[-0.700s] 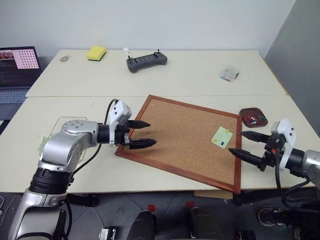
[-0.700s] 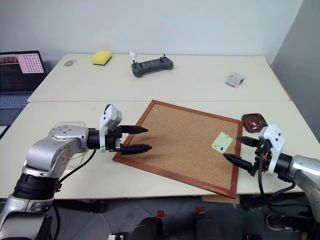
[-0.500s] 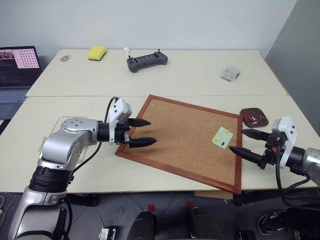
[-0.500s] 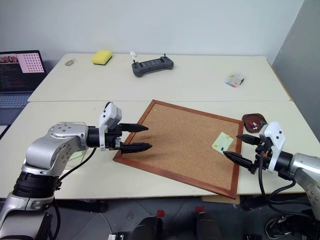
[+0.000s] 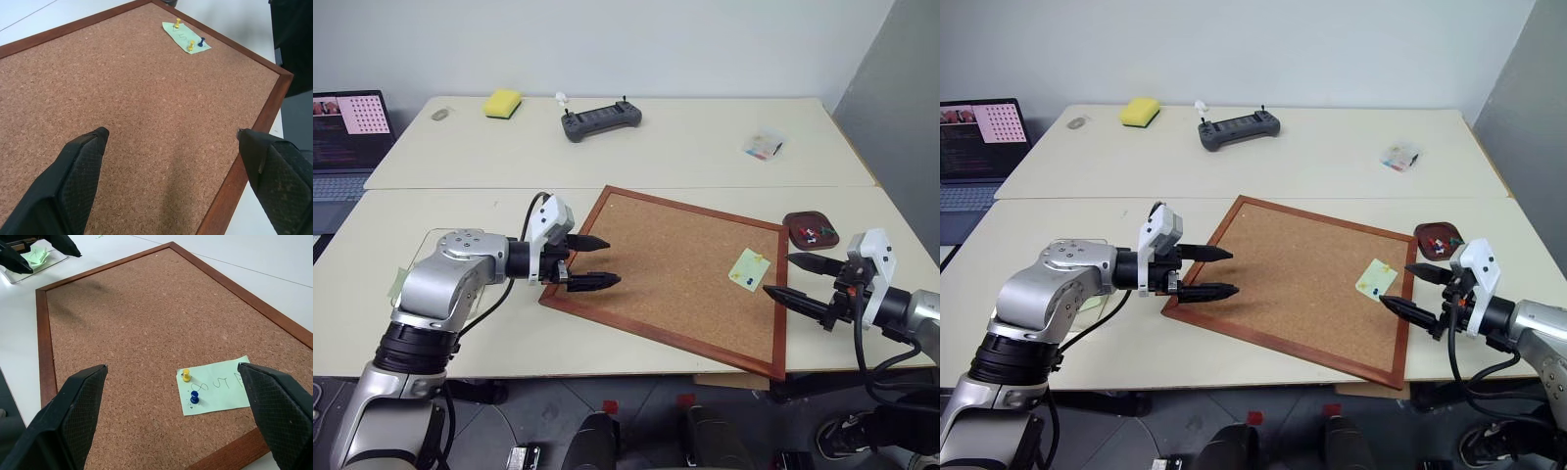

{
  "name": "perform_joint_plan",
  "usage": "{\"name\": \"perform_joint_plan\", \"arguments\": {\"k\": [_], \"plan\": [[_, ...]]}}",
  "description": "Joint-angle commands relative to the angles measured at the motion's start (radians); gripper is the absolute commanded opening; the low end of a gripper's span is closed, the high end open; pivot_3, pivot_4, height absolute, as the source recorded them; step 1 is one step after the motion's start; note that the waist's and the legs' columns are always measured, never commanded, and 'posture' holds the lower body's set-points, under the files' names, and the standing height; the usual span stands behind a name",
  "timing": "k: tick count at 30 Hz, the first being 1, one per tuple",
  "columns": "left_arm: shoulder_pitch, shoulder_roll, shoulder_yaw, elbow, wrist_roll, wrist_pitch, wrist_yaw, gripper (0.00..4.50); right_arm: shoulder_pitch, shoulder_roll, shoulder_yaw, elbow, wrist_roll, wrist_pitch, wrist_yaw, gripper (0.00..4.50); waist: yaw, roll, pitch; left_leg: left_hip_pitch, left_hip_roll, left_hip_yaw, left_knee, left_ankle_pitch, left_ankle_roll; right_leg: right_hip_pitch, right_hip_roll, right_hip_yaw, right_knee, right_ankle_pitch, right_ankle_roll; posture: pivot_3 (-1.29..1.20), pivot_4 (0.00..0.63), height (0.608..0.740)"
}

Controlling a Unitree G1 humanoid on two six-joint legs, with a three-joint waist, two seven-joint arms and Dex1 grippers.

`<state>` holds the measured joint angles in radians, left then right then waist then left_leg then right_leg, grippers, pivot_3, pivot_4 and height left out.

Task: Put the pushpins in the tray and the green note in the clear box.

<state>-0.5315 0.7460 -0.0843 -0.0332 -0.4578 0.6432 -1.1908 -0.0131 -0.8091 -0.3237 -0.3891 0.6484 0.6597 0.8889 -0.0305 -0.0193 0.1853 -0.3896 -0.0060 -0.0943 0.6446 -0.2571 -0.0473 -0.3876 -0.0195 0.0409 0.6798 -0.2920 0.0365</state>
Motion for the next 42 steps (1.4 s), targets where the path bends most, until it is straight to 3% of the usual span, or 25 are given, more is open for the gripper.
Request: {"name": "perform_joint_plan", "arguments": {"k": [1, 6, 10, 16, 30, 42], "plan": [[-0.024, -0.008, 0.000, 0.008, 0.010, -0.051, -0.018, 4.47, 0.014, 0.000, -0.025, -0.018, 0.000, -0.028, -0.003, 4.50, 0.000, 0.000, 0.000, 0.000, 0.000, 0.000, 0.000, 0.000, 0.000, 0.000, 0.000, 0.000, 0.000, 0.000, 0.000, 0.00, 0.150, 0.740], [-0.045, -0.097, -0.006, 0.054, 0.037, -0.129, 0.040, 4.47, 0.012, 0.022, -0.016, -0.008, -0.022, -0.052, -0.042, 4.50, 0.001, 0.000, 0.000, 0.000, 0.000, 0.000, 0.001, 0.000, 0.000, 0.000, 0.000, 0.000, 0.000, 0.000, 0.000, 0.00, 0.150, 0.740], [-0.078, -0.180, -0.039, 0.106, 0.090, -0.199, 0.085, 3.92, 0.012, 0.034, 0.002, 0.007, -0.061, -0.085, -0.062, 4.50, 0.001, 0.000, 0.000, 0.000, -0.001, 0.000, 0.001, 0.000, 0.000, 0.000, -0.001, 0.000, 0.000, 0.000, 0.000, 0.00, 0.150, 0.740], [-0.125, -0.276, -0.107, 0.246, 0.175, -0.306, 0.097, 2.71, -0.015, 0.092, 0.047, 0.016, -0.106, -0.121, -0.122, 4.50, -0.001, 0.000, 0.000, 0.001, -0.001, 0.000, 0.001, 0.000, 0.000, 0.000, 0.000, 0.000, 0.001, 0.000, 0.000, 0.00, 0.150, 0.740], [-0.192, -0.370, -0.139, 0.385, 0.254, -0.368, 0.089, 0.04, -0.037, 0.151, 0.094, 0.046, -0.173, -0.160, -0.180, 4.50, -0.001, 0.000, 0.000, 0.000, -0.001, 0.000, 0.001, 0.000, 0.000, 0.000, 0.000, 0.000, 0.001, 0.000, 0.000, 0.00, 0.150, 0.740], [-0.139, -0.381, -0.225, 0.461, 0.365, -0.417, 0.091, 0.04, -0.117, 0.181, 0.158, 0.172, -0.241, -0.210, -0.192, 4.50, -0.001, 0.000, 0.000, 0.000, -0.002, 0.000, 0.001, 0.000, 0.000, 0.000, 0.000, 0.000, 0.001, 0.000, 0.000, 0.00, 0.150, 0.740]]}}
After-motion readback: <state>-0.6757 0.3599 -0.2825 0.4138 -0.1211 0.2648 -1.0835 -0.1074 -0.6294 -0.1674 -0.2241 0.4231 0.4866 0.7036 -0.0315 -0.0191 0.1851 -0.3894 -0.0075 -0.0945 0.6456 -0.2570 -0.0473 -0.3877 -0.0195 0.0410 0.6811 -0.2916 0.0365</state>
